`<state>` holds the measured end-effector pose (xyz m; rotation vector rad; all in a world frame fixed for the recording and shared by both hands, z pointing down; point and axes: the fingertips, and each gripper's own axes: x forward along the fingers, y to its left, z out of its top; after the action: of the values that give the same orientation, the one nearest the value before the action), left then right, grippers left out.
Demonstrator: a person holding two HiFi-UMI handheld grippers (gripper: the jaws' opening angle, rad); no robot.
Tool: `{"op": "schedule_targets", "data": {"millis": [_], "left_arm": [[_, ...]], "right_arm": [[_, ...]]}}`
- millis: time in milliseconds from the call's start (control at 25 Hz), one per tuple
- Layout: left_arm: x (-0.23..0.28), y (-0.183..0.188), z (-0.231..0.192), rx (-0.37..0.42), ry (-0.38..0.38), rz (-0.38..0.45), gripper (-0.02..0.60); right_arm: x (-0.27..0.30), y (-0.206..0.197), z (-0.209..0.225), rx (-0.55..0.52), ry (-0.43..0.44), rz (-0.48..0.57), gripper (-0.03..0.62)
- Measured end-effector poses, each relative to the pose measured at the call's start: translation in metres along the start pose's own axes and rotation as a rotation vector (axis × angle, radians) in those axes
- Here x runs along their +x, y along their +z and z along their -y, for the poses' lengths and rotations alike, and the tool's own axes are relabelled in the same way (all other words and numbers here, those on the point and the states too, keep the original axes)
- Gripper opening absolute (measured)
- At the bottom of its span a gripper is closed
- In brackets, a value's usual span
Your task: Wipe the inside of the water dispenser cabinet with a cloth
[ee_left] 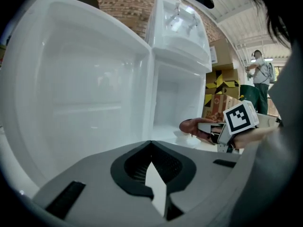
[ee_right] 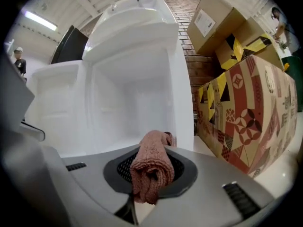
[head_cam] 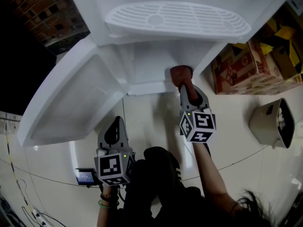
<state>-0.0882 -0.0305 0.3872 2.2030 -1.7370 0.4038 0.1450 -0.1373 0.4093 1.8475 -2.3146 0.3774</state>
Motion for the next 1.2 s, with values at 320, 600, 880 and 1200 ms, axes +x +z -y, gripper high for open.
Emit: {"op": "schedule_targets", "data": {"millis": [320,600,880,1200], "left_arm": [[0.003,0.004,0.043,0.025,-0.069,0.013,0.003],[0.005,0.008,0.056,0.023,-0.071,0.025,0.003],[0.007,0.007,0.079,0.026,-0.099,0.014,0.003],[0.006,0.010,0.091,0.056,-0.115,0.013,0.003]], "right_arm": [[-0.063,0.001,-0.044,0.131,0.133,0.009,0.072],[-0.091,-0.007,-0.053,0.145,0.154,-0.006,0.072],[-0.111,-0.009,-0.042,0.165,0.148,-0.005,0.071],[-0.118,-0.011,-0.048,0.123,0.175,-0.018,0.069]]}}
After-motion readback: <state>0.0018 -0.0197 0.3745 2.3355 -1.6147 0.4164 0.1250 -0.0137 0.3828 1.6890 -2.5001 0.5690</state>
